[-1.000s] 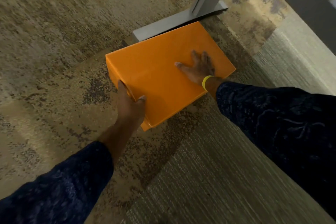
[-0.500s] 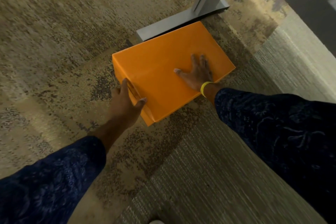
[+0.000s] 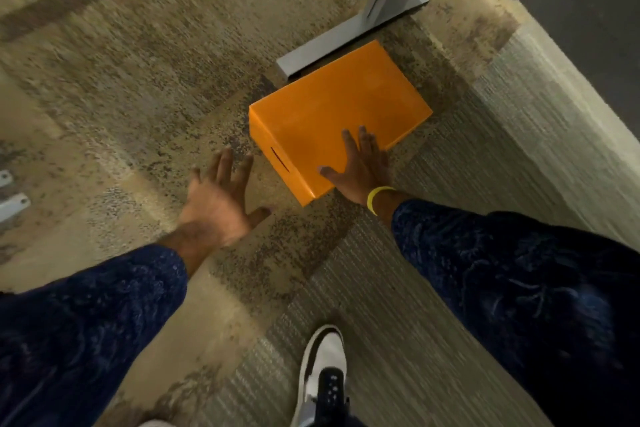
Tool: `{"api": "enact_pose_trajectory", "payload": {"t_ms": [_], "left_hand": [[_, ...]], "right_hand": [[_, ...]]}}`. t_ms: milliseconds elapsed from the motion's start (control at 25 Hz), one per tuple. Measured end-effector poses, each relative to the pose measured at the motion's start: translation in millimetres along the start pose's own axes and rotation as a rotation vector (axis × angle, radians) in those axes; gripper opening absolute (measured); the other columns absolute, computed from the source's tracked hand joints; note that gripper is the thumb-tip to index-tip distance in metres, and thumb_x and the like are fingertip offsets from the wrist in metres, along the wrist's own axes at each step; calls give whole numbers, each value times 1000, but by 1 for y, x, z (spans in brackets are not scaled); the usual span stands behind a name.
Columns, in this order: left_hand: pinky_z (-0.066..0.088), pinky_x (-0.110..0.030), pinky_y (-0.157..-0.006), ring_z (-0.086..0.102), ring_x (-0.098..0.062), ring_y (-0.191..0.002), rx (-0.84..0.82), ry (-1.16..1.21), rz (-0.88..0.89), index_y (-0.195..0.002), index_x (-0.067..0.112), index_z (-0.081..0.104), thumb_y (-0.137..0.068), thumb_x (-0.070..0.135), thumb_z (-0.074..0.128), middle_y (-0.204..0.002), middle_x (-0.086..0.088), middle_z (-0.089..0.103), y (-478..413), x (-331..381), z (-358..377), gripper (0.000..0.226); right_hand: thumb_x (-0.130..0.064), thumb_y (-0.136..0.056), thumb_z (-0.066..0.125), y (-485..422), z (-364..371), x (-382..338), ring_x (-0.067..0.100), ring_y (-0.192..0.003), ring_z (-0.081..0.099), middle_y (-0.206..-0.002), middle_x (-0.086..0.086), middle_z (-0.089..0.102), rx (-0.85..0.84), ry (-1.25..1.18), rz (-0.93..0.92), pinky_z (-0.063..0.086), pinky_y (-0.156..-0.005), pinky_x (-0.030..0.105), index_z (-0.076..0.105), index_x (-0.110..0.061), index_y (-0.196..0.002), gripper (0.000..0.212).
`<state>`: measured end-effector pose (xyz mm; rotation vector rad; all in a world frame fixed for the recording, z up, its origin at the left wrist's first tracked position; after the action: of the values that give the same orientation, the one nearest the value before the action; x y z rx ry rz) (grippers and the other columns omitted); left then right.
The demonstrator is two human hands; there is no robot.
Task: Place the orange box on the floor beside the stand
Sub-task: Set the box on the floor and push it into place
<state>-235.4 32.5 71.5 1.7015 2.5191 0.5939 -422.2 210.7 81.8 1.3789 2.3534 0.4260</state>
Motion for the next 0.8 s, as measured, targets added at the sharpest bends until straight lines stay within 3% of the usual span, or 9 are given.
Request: {"api": "enact_pose_trajectory", "payload": {"t_ms": [120, 240, 520, 800], "left_hand": [[17, -61, -120, 7, -33, -154, 15, -64, 76, -155, 20, -9, -72, 88, 2, -168, -15, 0, -3, 12, -9, 107], [8, -58, -122, -5, -29, -155, -24, -19, 43, -153, 26, -17, -73, 89, 12, -168, -9, -11, -34, 21, -1, 106], [6, -62, -120, -6, -32, -155, 27, 57, 67, -154, 25, -12, -72, 90, 19, -168, -13, -8, -82, 41, 11, 109], [13, -69, -116, -4, -39, -154, 18, 95, 53, -155, 26, -6, -67, 93, 18, -168, -10, -4, -138, 42, 9, 113]], "right_hand": [[-68, -86, 51, 3, -2, 2, 31, -154, -6, -167, 9, -9, -3, -34, 19, 3, -122, 56, 1, -26, -158, 97], [-69, -86, 50, -14, 10, 11, 31, -154, -5, -167, 9, -9, -17, -19, -1, 4, -121, 56, 1, -26, -158, 97], [-68, -85, 54, -45, 26, 53, 31, -154, -4, -167, 7, -9, -91, -67, 62, 8, -122, 56, 2, -27, -158, 98], [-70, -84, 53, -81, 23, 62, 30, -154, -4, -167, 6, -10, -70, -128, 95, 12, -122, 54, 1, -30, -157, 98]]}}
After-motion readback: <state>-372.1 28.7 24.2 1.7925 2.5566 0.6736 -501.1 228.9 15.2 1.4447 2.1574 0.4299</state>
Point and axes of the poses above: each hand's wrist, its own y-axis away from the middle knuckle, its own z-axis out of the palm, x = y × z, the point moved 3 cm from there along -y, towards the middle knuckle
